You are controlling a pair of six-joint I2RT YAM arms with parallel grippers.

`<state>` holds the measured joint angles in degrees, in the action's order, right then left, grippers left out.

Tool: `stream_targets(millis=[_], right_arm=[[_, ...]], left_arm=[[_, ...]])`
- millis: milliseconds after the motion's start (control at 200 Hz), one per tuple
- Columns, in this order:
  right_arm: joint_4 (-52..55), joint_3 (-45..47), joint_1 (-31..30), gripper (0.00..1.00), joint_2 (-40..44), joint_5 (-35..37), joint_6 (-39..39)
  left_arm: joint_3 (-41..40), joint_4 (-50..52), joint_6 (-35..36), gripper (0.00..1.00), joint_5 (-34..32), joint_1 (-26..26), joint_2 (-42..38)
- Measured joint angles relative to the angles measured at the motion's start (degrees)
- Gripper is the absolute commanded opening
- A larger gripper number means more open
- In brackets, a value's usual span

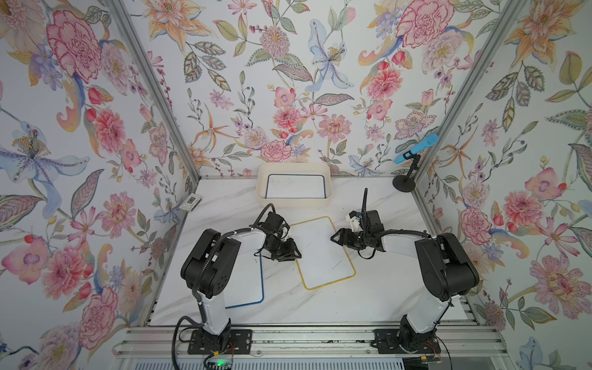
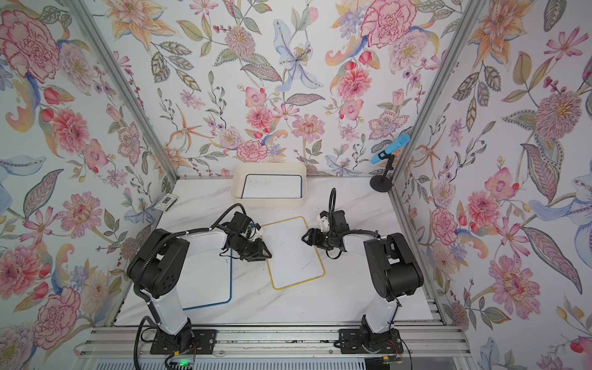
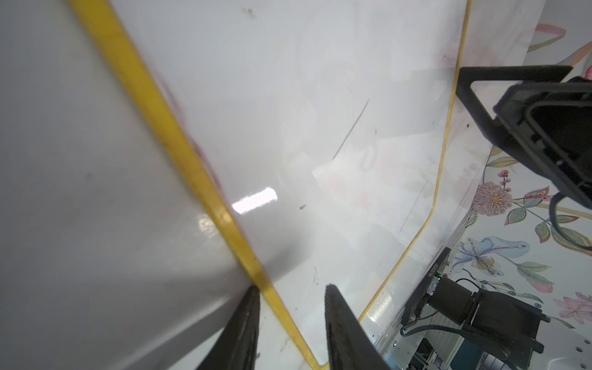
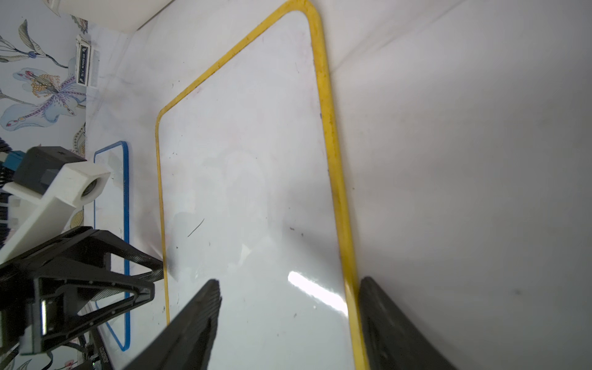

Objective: Put the whiteboard into the storage box
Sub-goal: Pick up the whiteboard at the center of the board.

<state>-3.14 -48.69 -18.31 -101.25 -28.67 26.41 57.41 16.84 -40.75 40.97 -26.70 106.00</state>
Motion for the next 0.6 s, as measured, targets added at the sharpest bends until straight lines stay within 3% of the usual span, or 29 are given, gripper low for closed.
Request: stream_targets(millis=[600], right_arm=[[-3.19,1.53,-0.37,0.71,0.37,0.5,0.72]], left_arm=[[0.87,-0.04,-2.99,0.39,5.75,2.12,2.03]])
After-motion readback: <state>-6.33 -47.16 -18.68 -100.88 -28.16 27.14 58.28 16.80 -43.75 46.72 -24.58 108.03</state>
